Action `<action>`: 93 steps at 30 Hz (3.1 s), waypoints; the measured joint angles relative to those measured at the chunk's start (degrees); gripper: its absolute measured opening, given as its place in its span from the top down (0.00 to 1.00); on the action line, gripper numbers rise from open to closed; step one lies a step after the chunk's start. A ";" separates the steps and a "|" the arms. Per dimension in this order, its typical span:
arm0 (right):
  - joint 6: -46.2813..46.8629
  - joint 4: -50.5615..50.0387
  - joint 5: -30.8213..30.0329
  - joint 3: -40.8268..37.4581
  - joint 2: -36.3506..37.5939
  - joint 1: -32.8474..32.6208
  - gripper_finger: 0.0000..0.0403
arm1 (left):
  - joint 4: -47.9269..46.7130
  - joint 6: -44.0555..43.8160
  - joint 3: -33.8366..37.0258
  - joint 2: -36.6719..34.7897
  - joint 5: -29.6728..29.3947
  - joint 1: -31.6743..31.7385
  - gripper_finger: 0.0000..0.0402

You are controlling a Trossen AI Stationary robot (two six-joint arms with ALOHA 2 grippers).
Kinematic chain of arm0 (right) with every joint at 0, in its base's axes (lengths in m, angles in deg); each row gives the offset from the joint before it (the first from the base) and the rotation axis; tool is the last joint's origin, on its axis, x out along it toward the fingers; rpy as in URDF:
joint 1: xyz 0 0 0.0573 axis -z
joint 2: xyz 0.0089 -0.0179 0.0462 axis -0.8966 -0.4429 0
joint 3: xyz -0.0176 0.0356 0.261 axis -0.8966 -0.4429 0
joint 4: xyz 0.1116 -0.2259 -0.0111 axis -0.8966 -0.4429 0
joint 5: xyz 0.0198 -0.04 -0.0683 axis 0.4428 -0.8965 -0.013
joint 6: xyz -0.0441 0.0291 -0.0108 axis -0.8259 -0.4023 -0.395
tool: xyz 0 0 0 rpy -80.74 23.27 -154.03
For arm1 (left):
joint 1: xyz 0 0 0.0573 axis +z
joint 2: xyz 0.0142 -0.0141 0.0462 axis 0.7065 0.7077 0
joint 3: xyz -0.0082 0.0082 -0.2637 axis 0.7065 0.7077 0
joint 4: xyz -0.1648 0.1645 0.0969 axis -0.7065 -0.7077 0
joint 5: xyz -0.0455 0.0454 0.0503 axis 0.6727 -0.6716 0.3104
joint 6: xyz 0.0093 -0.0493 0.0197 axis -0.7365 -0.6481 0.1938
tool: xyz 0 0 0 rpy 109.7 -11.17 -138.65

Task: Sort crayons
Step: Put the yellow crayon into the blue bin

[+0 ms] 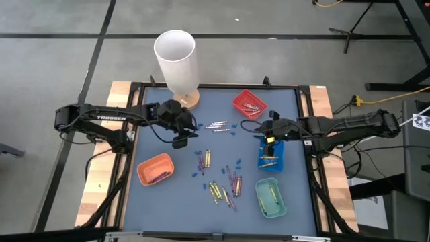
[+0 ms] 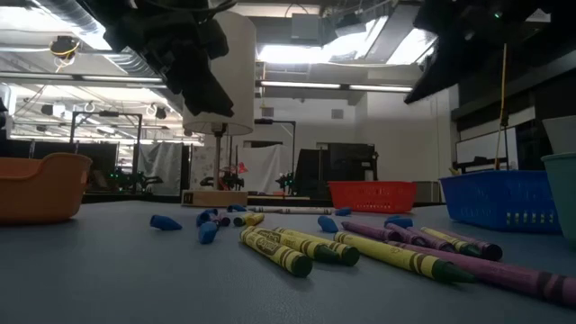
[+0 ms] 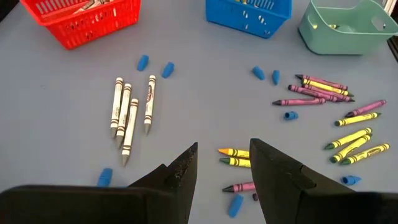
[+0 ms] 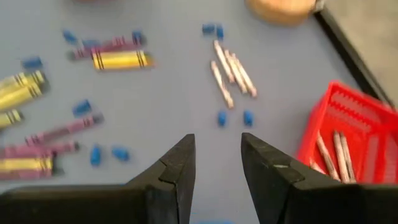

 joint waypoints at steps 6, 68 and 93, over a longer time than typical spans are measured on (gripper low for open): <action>0.09 16.72 1.14 0.00 -2.57 0.00 0.69 | -0.04 0.00 0.00 0.00 -0.04 0.00 0.67; 36.86 39.97 -8.59 18.69 -59.23 -6.47 0.69 | 0.39 0.02 -0.07 0.04 -3.07 0.00 0.67; 39.56 39.80 -10.96 18.67 -59.21 -6.43 0.69 | 0.41 0.02 -0.07 0.04 -3.08 0.00 0.67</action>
